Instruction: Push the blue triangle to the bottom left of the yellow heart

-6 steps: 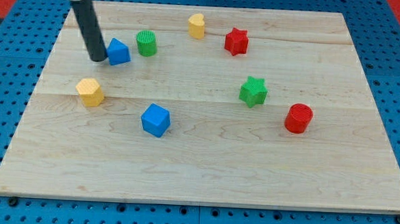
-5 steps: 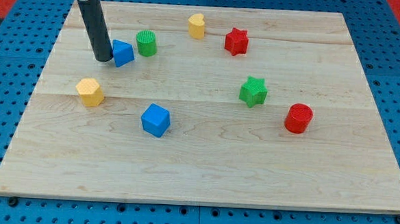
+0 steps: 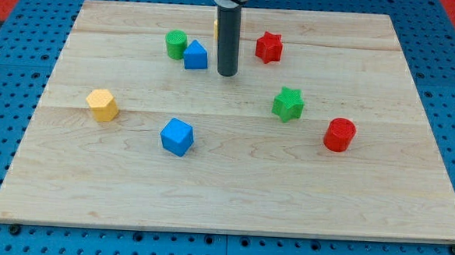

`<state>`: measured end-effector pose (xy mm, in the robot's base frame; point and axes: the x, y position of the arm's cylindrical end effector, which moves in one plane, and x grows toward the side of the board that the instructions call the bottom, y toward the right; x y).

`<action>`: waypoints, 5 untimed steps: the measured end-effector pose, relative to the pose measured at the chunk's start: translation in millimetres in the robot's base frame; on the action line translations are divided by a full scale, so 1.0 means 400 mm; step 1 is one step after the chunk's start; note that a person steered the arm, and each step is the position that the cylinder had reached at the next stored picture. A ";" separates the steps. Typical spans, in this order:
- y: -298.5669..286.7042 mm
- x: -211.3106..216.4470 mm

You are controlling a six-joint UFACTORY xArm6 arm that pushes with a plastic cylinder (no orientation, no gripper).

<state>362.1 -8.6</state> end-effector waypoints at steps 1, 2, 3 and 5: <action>-0.122 0.135; -0.142 0.143; -0.186 0.106; -0.132 -0.050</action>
